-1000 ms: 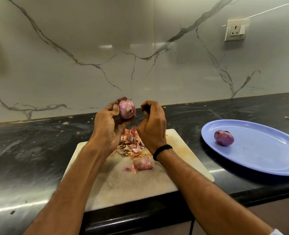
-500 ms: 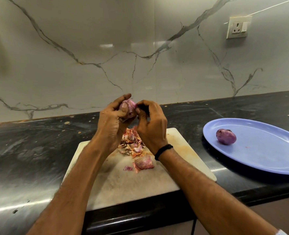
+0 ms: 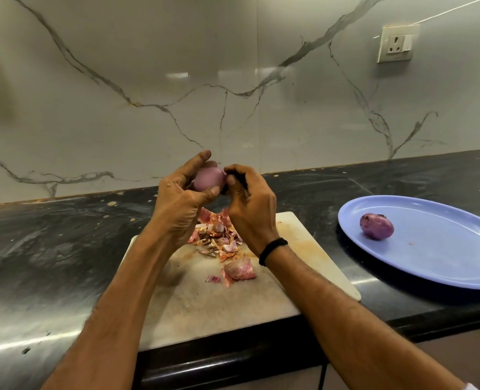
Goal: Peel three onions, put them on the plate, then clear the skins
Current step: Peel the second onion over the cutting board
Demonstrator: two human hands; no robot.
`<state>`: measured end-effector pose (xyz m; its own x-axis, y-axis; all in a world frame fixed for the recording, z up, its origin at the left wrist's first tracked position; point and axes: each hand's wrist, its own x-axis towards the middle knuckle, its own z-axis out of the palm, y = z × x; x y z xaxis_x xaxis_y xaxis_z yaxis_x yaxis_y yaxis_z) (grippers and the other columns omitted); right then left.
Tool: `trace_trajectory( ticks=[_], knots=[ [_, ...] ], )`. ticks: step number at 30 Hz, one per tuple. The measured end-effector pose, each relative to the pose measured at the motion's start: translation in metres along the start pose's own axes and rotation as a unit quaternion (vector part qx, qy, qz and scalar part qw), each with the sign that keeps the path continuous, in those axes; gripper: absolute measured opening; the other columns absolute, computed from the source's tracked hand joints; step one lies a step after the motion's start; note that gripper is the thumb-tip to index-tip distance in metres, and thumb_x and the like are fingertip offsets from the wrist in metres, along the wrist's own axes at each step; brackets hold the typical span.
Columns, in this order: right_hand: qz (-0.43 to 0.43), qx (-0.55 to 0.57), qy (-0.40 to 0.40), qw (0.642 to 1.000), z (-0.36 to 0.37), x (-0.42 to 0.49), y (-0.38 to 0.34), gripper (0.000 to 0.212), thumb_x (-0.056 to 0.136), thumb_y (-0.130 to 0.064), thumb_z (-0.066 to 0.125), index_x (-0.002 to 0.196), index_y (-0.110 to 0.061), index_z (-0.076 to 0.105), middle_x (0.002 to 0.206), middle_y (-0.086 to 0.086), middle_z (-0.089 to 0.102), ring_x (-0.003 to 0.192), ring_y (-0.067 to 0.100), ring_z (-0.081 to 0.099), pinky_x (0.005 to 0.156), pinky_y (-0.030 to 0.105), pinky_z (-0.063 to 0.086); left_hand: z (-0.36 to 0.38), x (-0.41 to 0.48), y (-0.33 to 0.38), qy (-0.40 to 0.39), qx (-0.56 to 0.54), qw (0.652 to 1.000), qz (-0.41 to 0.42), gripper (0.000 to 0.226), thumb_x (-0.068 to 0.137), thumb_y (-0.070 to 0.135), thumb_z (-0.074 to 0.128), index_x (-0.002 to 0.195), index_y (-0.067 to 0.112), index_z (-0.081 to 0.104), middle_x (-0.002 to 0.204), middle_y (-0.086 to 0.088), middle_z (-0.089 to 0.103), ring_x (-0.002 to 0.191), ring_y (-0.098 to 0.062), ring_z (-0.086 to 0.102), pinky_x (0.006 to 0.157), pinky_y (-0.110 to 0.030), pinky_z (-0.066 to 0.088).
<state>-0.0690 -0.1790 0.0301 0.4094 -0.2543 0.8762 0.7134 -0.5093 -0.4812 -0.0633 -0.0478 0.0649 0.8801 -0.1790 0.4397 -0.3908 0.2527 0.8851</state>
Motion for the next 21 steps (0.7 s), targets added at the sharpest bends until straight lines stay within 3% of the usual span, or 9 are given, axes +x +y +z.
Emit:
trace_trajectory(
  ticks=[4, 7, 10, 13, 17, 19, 21],
  knots=[
    [0.064, 0.026, -0.016, 0.998, 0.000, 0.001, -0.002, 0.017, 0.096, -0.021, 0.059, 0.104, -0.006, 0.061, 0.098, 0.006, 0.065, 0.089, 0.015, 0.063, 0.075, 0.029, 0.057, -0.003, -0.001, 0.000, -0.023, 0.080, 0.996, 0.024, 0.078, 0.078, -0.023, 0.065, 0.145, 0.013, 0.050, 0.132, -0.007, 0.062, 0.114, -0.017, 0.067, 0.088, -0.024, 0.057],
    [0.075, 0.017, -0.013, 0.997, -0.001, 0.002, -0.001, 0.007, 0.097, -0.010, 0.057, 0.100, -0.006, 0.061, 0.094, 0.002, 0.063, 0.087, 0.013, 0.061, 0.074, 0.023, 0.056, -0.005, 0.000, -0.001, -0.027, 0.098, 0.994, 0.030, 0.083, 0.074, -0.021, 0.069, 0.147, 0.014, 0.048, 0.130, -0.005, 0.062, 0.115, -0.017, 0.066, 0.089, -0.024, 0.057],
    [0.131, 0.049, -0.031, 0.990, -0.003, 0.004, 0.002, 0.012, 0.098, -0.002, 0.050, 0.101, -0.006, 0.061, 0.095, -0.001, 0.063, 0.090, 0.011, 0.062, 0.077, 0.024, 0.057, -0.006, 0.000, -0.001, -0.018, 0.100, 0.994, 0.036, 0.088, 0.070, -0.022, 0.072, 0.148, 0.011, 0.046, 0.129, -0.003, 0.061, 0.114, -0.014, 0.067, 0.088, -0.023, 0.057],
    [0.268, 0.187, -0.056, 0.943, -0.005, 0.007, -0.001, 0.021, 0.102, -0.017, 0.048, 0.105, -0.003, 0.063, 0.103, 0.012, 0.067, 0.097, 0.024, 0.067, 0.081, 0.040, 0.059, -0.003, 0.000, -0.002, -0.017, 0.146, 0.988, 0.053, 0.093, 0.068, -0.020, 0.076, 0.150, 0.010, 0.042, 0.132, 0.006, 0.058, 0.118, -0.010, 0.064, 0.092, -0.023, 0.056],
    [0.374, 0.318, -0.075, 0.868, -0.001, 0.010, -0.007, 0.060, 0.082, -0.046, 0.061, 0.111, 0.006, 0.061, 0.110, 0.025, 0.066, 0.101, 0.036, 0.067, 0.085, 0.049, 0.057, -0.006, 0.003, -0.007, -0.031, 0.234, 0.968, 0.084, 0.103, 0.069, -0.016, 0.081, 0.155, 0.012, 0.031, 0.156, -0.002, 0.039, 0.139, -0.011, 0.046, 0.107, -0.040, 0.050],
    [0.388, 0.329, -0.087, 0.857, -0.001, 0.010, -0.008, 0.061, 0.078, -0.045, 0.066, 0.113, 0.005, 0.060, 0.112, 0.024, 0.066, 0.103, 0.037, 0.066, 0.086, 0.049, 0.057, -0.007, 0.003, -0.009, -0.040, 0.272, 0.956, 0.098, 0.109, 0.069, -0.016, 0.081, 0.157, 0.018, 0.026, 0.157, -0.007, 0.034, 0.140, -0.009, 0.044, 0.110, -0.041, 0.048],
    [0.393, 0.321, -0.084, 0.857, -0.002, 0.010, -0.006, 0.048, 0.084, -0.036, 0.066, 0.112, 0.003, 0.061, 0.111, 0.022, 0.066, 0.101, 0.034, 0.067, 0.085, 0.047, 0.057, -0.008, 0.003, -0.012, -0.045, 0.316, 0.940, 0.121, 0.113, 0.071, -0.014, 0.081, 0.158, 0.024, 0.020, 0.155, -0.011, 0.032, 0.139, -0.012, 0.046, 0.110, -0.032, 0.046]
  ],
)
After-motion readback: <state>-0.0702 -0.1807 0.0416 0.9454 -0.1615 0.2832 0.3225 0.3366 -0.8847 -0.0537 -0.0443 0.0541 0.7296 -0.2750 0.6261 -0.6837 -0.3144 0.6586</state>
